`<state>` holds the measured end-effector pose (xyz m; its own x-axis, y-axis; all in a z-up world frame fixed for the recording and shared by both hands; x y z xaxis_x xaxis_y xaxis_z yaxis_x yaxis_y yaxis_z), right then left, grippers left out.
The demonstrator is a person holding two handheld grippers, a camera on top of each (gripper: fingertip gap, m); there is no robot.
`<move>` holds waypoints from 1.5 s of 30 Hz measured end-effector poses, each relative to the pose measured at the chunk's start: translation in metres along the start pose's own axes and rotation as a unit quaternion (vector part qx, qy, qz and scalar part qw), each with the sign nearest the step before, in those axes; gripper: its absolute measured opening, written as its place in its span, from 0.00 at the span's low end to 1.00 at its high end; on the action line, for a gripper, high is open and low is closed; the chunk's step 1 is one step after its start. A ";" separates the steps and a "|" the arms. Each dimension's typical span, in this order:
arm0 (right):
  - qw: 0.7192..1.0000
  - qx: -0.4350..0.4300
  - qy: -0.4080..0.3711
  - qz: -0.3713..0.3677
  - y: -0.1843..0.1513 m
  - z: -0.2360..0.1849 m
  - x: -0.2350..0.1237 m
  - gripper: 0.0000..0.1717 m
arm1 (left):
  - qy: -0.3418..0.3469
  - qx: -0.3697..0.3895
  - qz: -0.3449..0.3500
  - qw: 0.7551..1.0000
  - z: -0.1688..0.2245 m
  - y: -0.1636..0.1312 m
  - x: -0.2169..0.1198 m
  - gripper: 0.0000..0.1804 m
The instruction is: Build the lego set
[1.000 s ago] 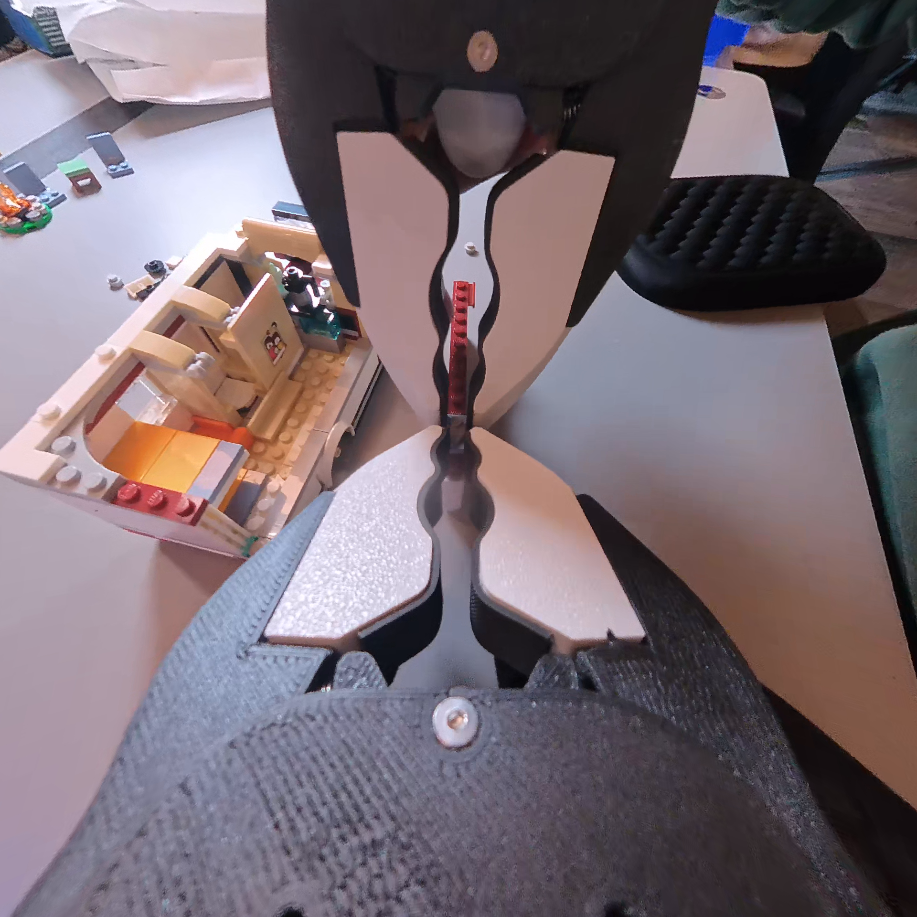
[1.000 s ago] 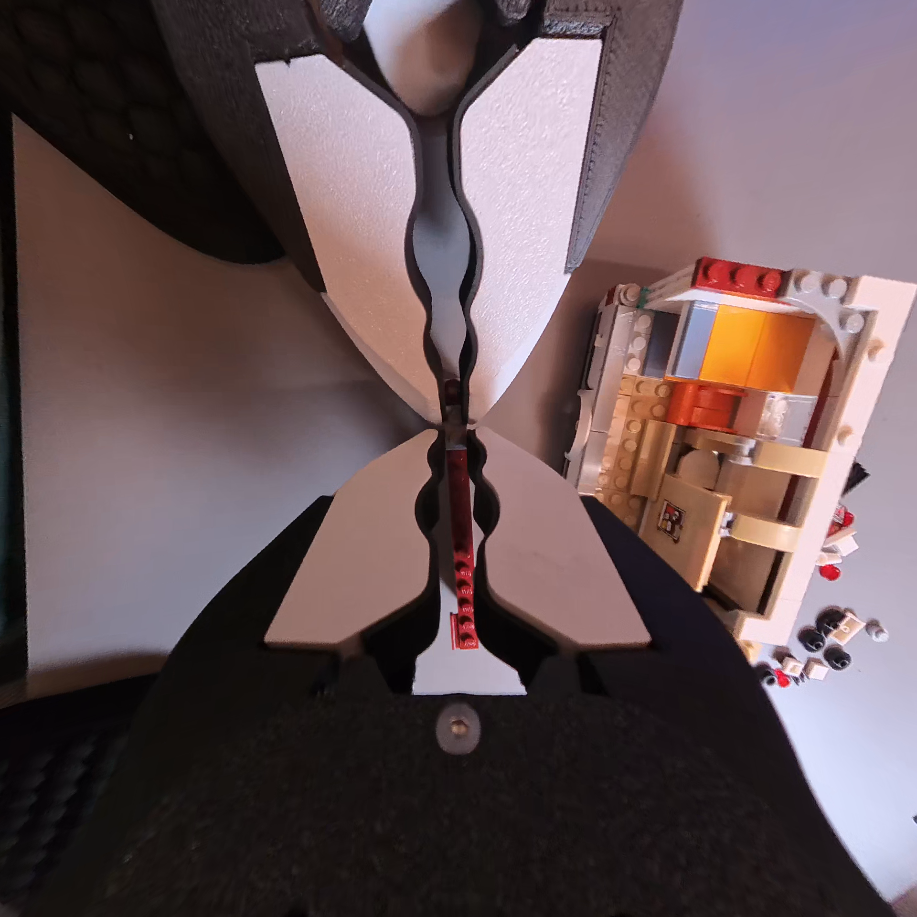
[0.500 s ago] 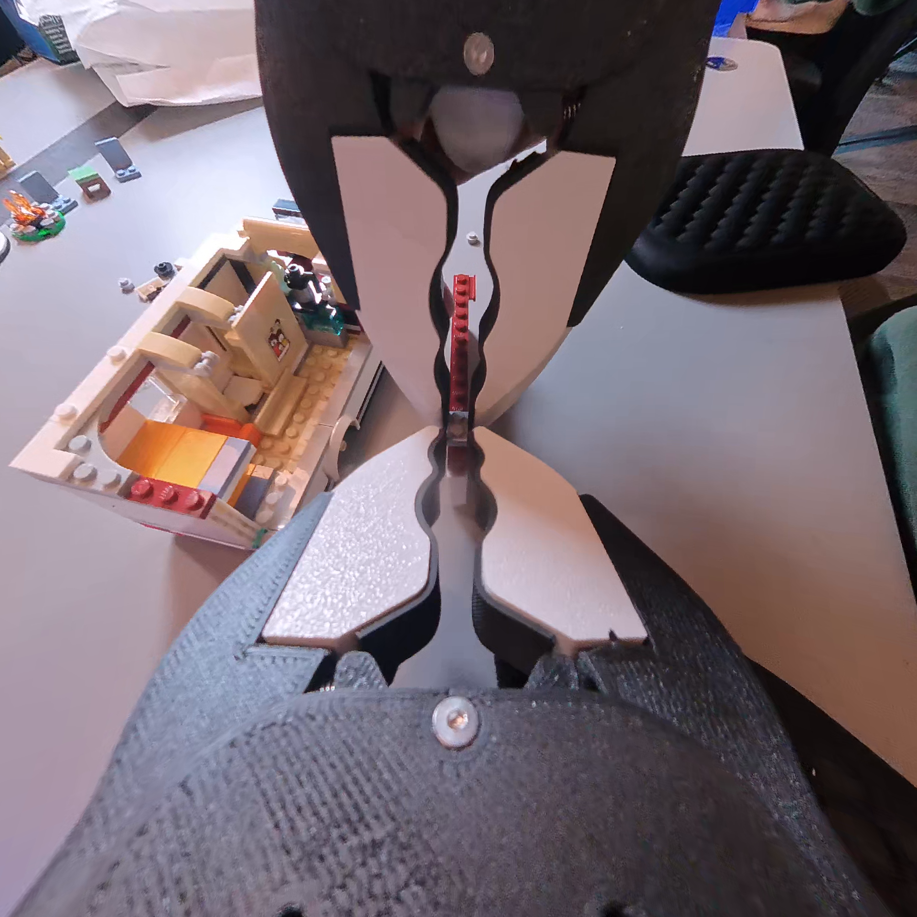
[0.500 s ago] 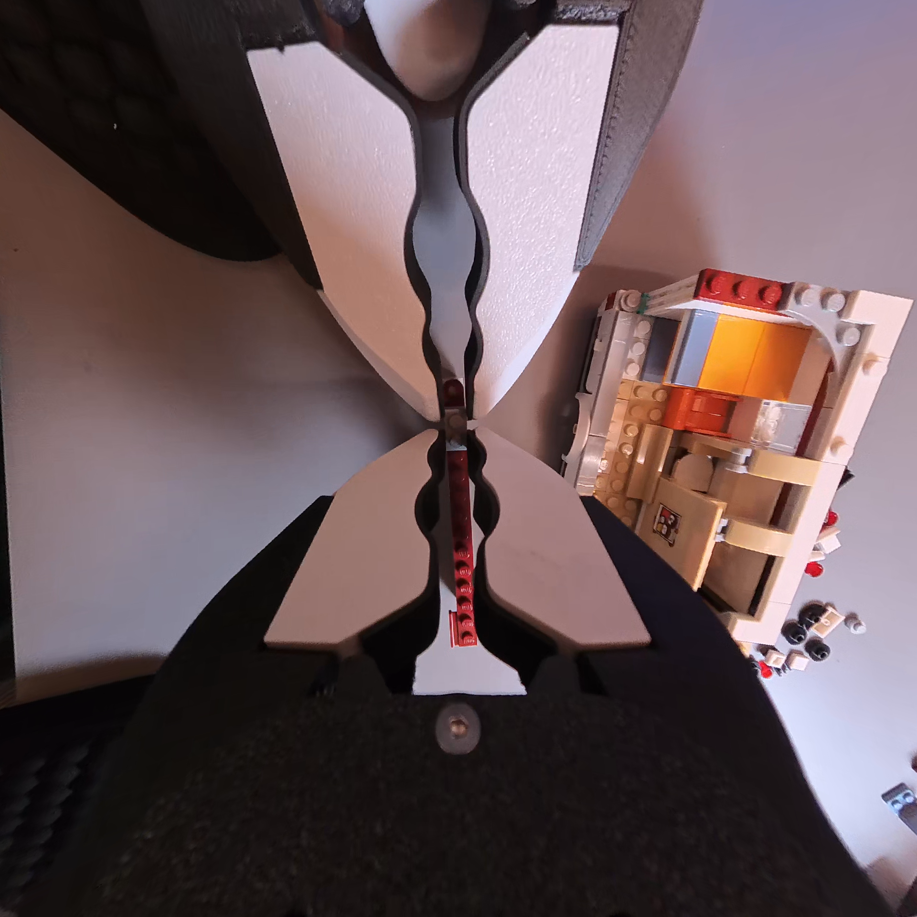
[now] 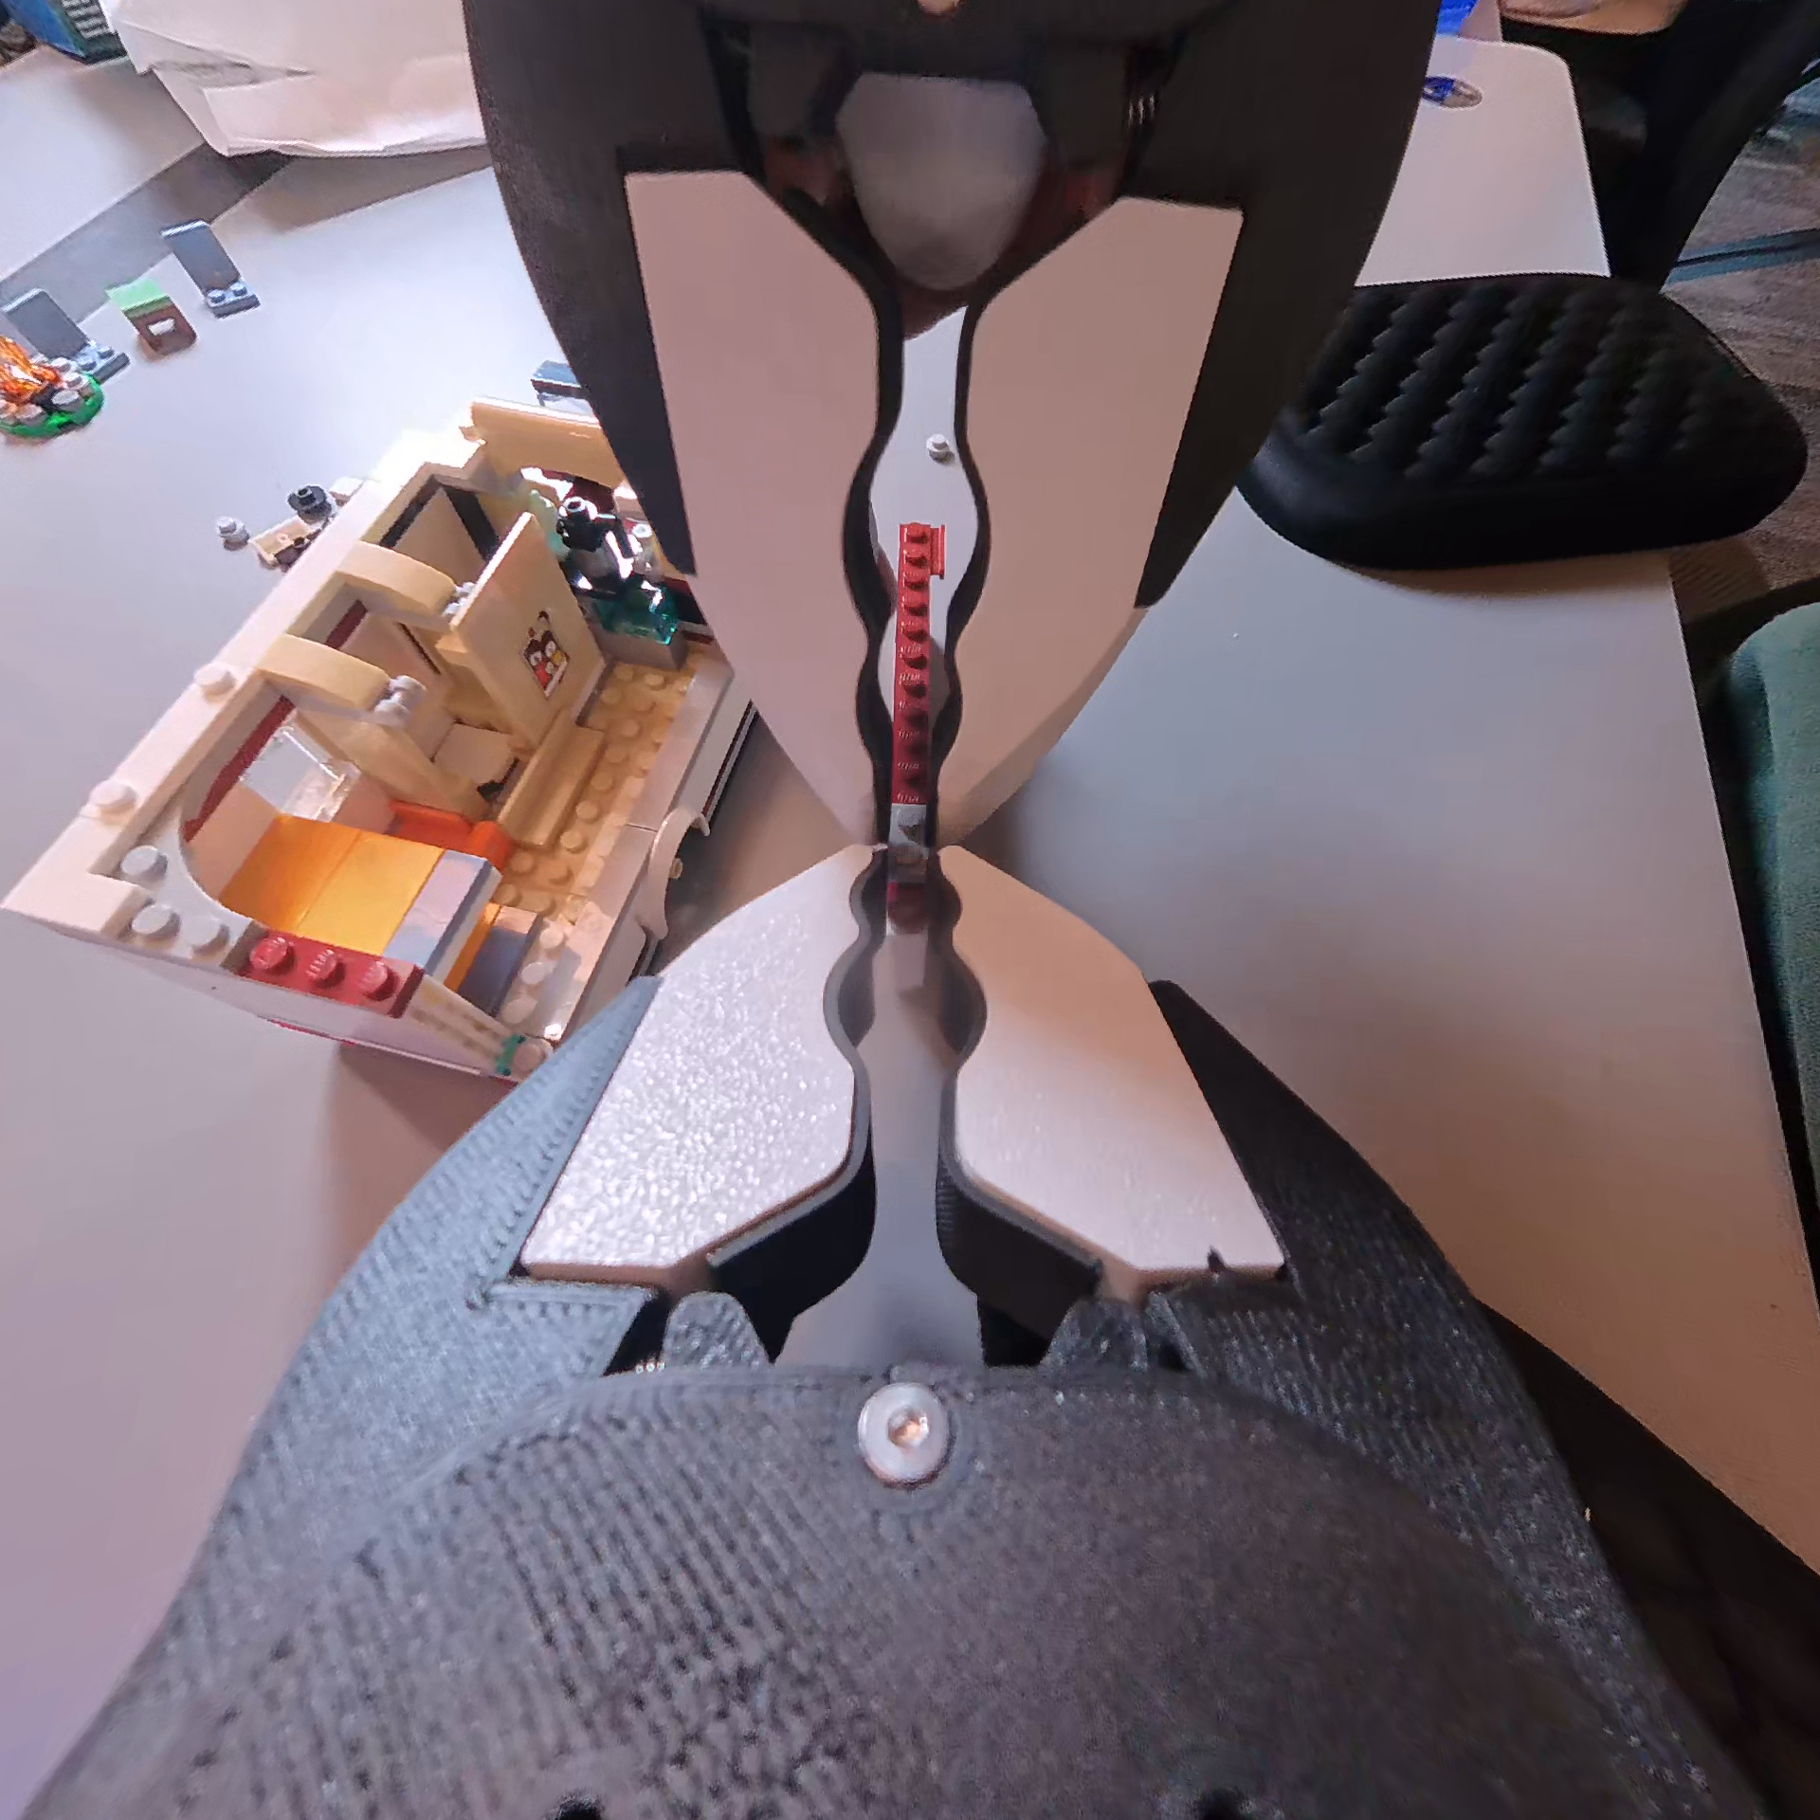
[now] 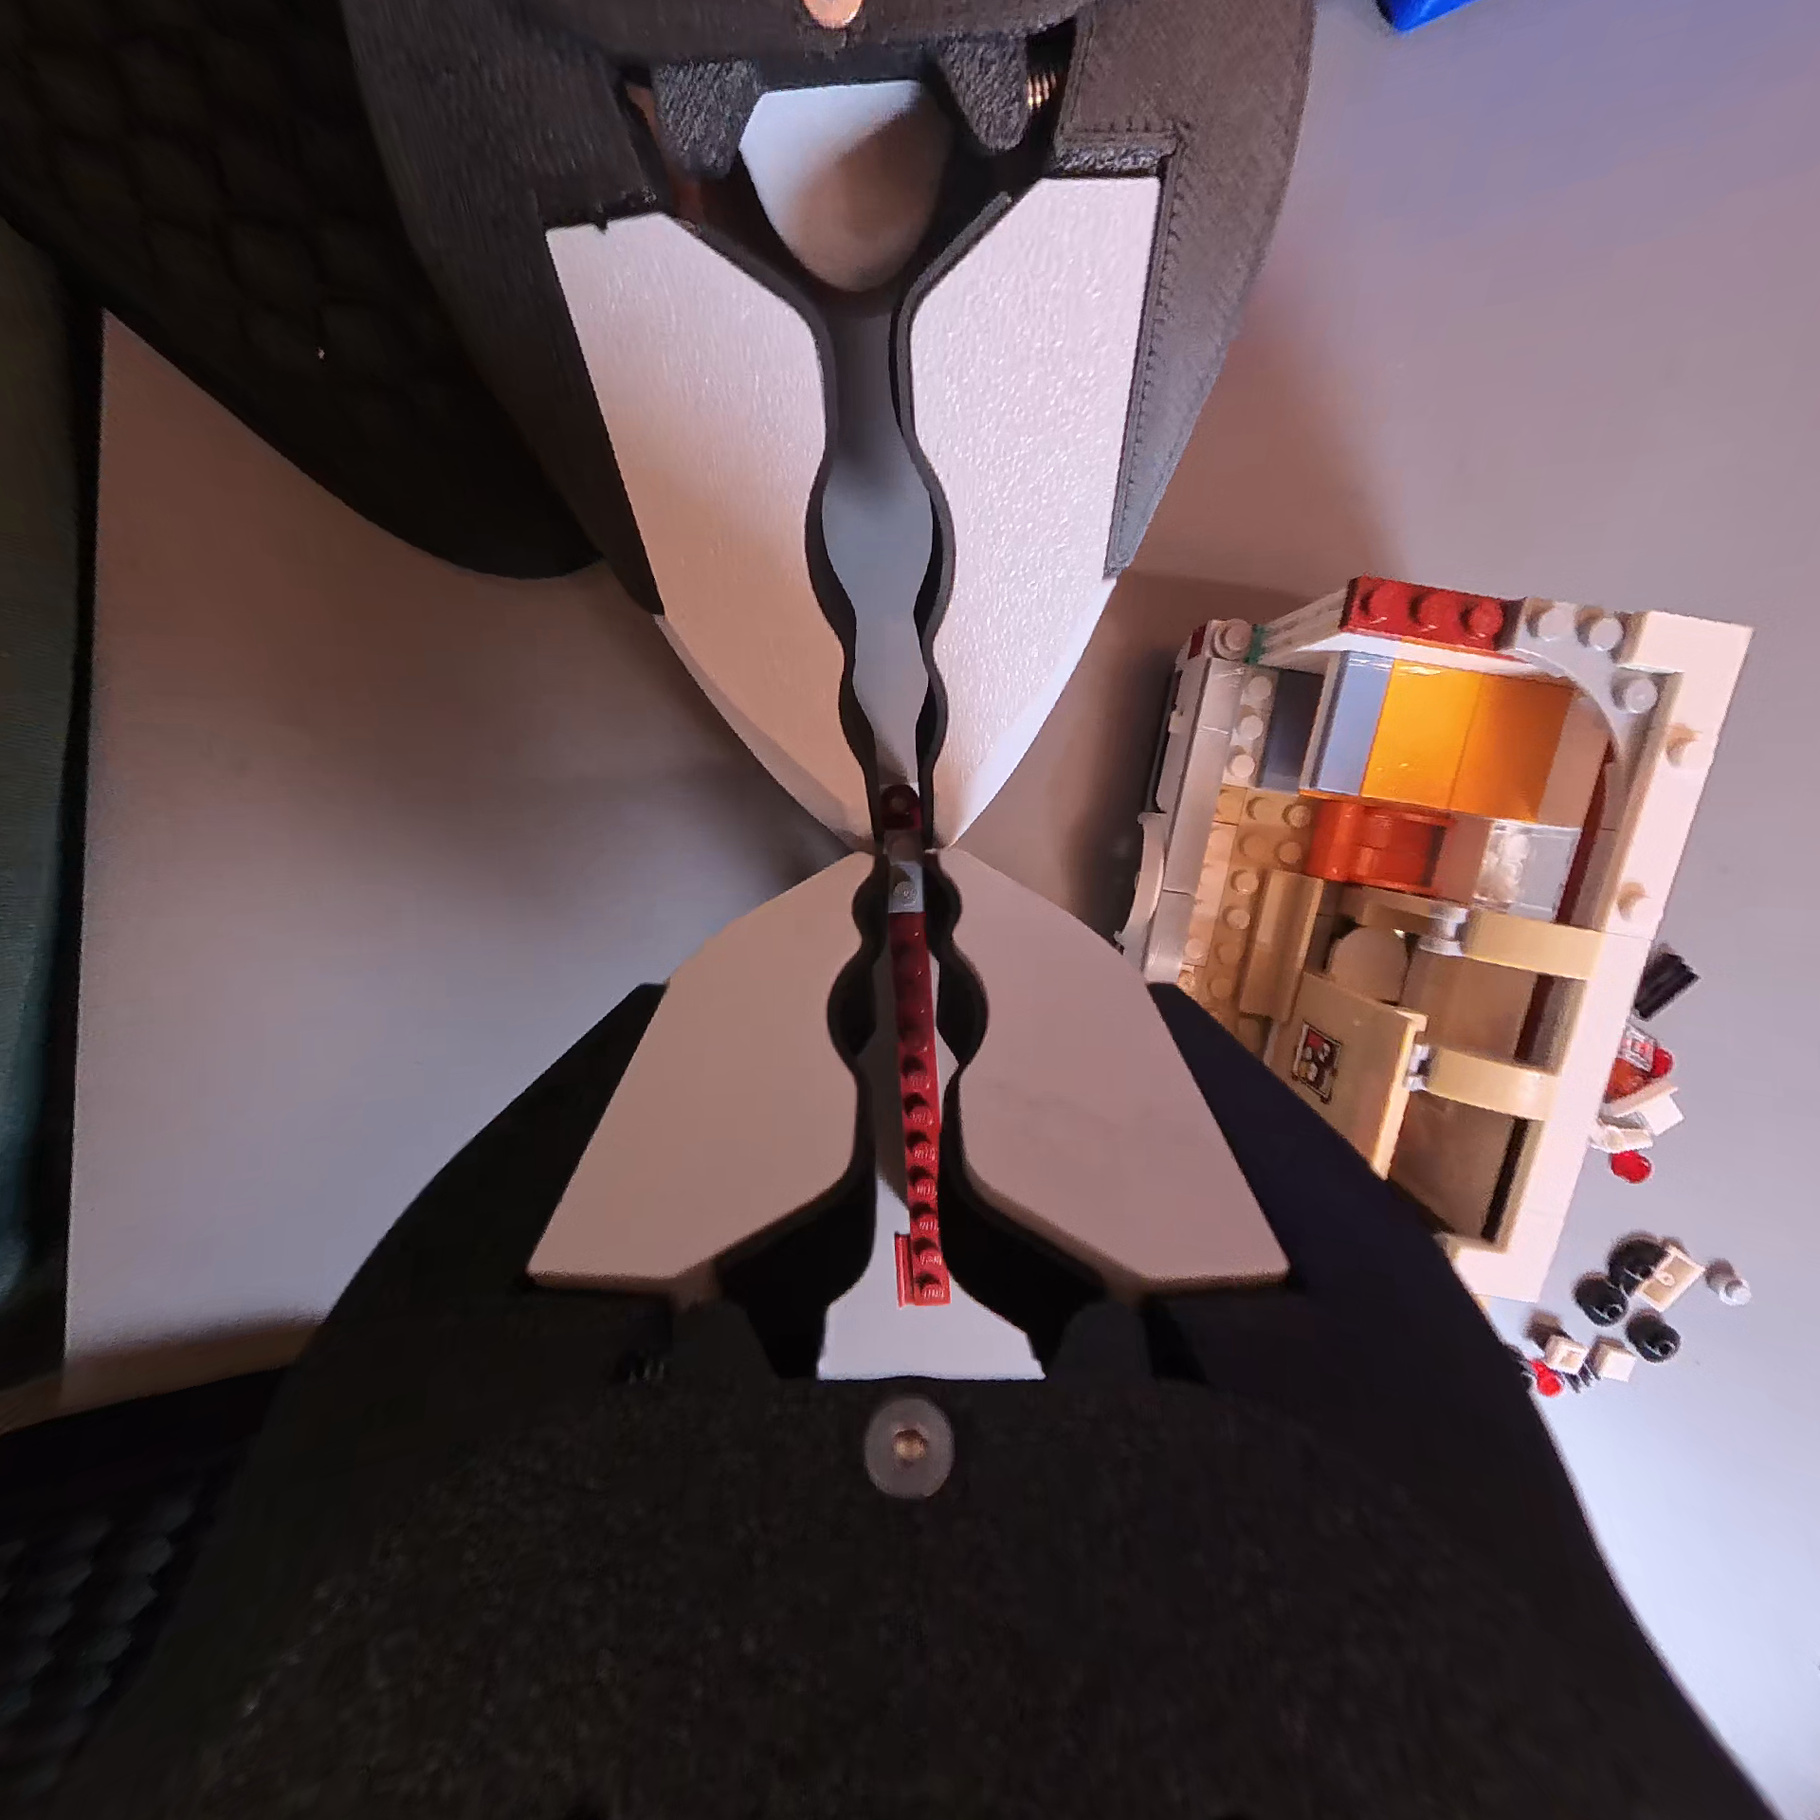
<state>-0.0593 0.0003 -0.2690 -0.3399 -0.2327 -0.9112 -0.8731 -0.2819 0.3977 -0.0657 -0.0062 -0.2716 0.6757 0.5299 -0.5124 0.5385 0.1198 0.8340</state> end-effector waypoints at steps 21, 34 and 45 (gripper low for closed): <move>0.998 0.007 -0.012 -0.055 0.001 0.000 0.004 0.01 | -0.009 0.004 -0.033 0.999 0.004 -0.017 0.007 0.05; 0.997 -0.006 -0.075 -0.032 0.000 -0.001 0.005 0.01 | -0.009 -0.016 -0.030 0.999 0.004 -0.018 0.007 0.05; 0.995 0.050 -0.038 0.081 0.010 0.001 -0.013 0.05 | -0.024 -0.042 -0.018 0.999 0.002 -0.018 0.006 0.05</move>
<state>-0.0637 0.0015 -0.2538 -0.5015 -0.1948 -0.8430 -0.8337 -0.1517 0.5310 -0.0703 -0.0068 -0.2903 0.6816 0.4837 -0.5491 0.5193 0.2089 0.8287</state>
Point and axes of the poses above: each gripper's, where its closed fingertips meet, x out along the fingers, y out of its top, z = x × y across the jaws, the point moved 1 cm from there along -x, back along the fingers, and after that the axes turned 15 degrees about x, right-handed, at the moved point
